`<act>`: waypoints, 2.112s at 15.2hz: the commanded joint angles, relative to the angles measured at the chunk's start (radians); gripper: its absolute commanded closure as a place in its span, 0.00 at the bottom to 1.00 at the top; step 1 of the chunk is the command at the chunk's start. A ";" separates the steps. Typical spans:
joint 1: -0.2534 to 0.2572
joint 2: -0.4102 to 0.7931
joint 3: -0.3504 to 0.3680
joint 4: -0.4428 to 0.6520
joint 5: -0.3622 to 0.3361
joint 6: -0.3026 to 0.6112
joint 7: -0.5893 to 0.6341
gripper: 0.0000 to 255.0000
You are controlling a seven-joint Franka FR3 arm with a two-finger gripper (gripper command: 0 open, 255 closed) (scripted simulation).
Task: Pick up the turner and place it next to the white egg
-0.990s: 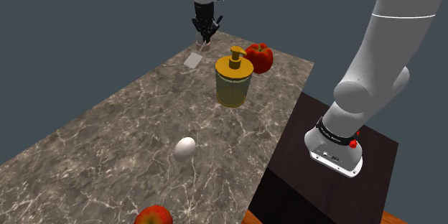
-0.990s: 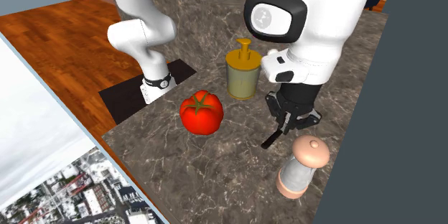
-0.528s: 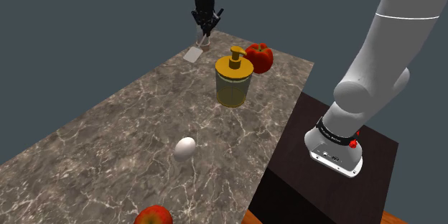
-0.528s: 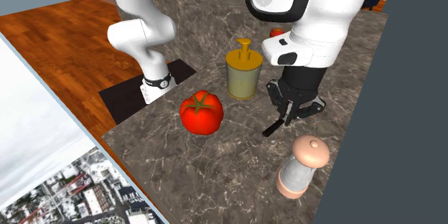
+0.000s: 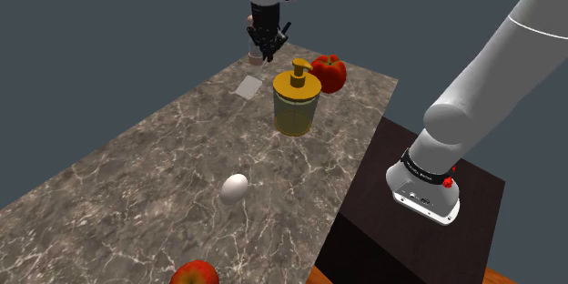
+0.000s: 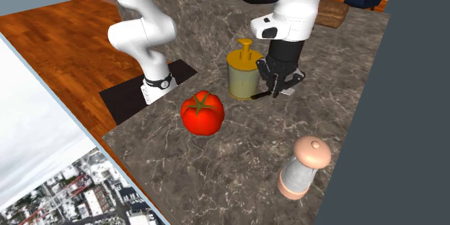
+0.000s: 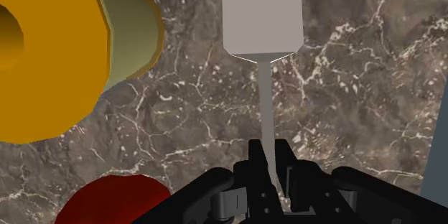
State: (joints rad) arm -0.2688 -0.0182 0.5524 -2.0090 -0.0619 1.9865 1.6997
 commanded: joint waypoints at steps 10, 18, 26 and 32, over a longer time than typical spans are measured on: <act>0.119 -0.333 0.052 -0.284 0.206 -0.006 0.058 1.00; 0.284 -0.510 0.081 -0.398 0.320 -0.057 0.173 1.00; 0.448 -0.620 0.144 -0.437 0.415 -0.115 0.341 1.00; 0.507 -0.652 0.223 -0.446 0.480 -0.119 0.438 1.00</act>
State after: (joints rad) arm 0.2351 -0.6734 0.7629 -2.4498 0.4109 1.8568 2.1273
